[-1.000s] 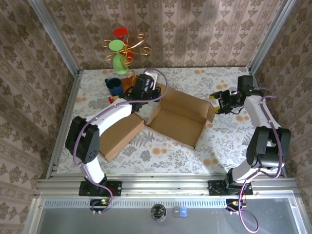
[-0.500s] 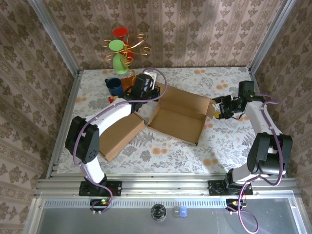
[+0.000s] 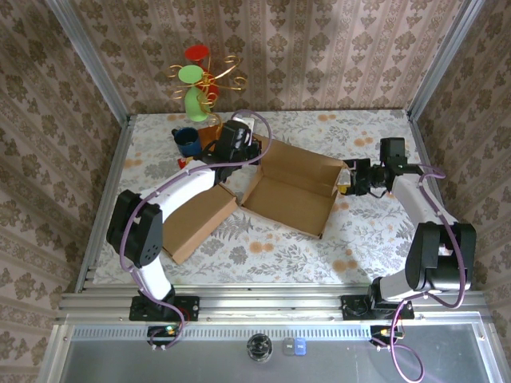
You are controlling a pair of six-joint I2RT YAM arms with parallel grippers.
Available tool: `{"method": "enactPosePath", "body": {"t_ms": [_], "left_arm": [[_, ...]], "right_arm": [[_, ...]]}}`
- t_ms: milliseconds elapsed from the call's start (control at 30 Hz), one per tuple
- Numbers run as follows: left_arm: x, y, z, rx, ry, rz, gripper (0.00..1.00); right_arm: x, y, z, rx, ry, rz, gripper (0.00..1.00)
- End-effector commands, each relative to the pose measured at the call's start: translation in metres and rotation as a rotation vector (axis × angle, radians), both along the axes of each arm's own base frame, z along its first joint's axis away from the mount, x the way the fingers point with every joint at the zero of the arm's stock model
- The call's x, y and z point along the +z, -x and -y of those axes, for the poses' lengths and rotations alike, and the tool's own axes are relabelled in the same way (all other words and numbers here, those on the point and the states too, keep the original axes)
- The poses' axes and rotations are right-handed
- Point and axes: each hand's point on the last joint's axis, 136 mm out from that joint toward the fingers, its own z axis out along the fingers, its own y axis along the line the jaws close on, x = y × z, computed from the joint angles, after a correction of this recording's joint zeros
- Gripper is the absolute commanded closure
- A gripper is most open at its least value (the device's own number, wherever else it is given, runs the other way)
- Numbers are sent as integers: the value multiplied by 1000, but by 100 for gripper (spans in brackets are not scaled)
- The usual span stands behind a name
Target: Fold the paper box
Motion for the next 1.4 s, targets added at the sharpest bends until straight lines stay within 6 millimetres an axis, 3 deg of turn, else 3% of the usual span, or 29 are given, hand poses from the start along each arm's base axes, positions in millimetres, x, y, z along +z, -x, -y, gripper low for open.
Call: {"method": "enactPosePath", "body": {"t_ms": [0,300,533,733,967,1367], "left_arm": [[24,3,14,-11,85,29,100],[23,10,23,-37,181,2,100],[15,20,23,-54,299,-65,83],[13,35,21,-73,341,-106,77],[-9,54,13,-62,349,-178,76],[-42,71,4,-54,311,-269,75]], "right_arm": [[13,-9,-1,-41,-28,34,45],[12,-26,-2,52,43,139,55],[8,-27,-1,146,142,237,60],[13,-26,1,193,217,290,62],[3,-17,-7,272,295,291,63],[-7,-12,4,360,442,296,63]]}}
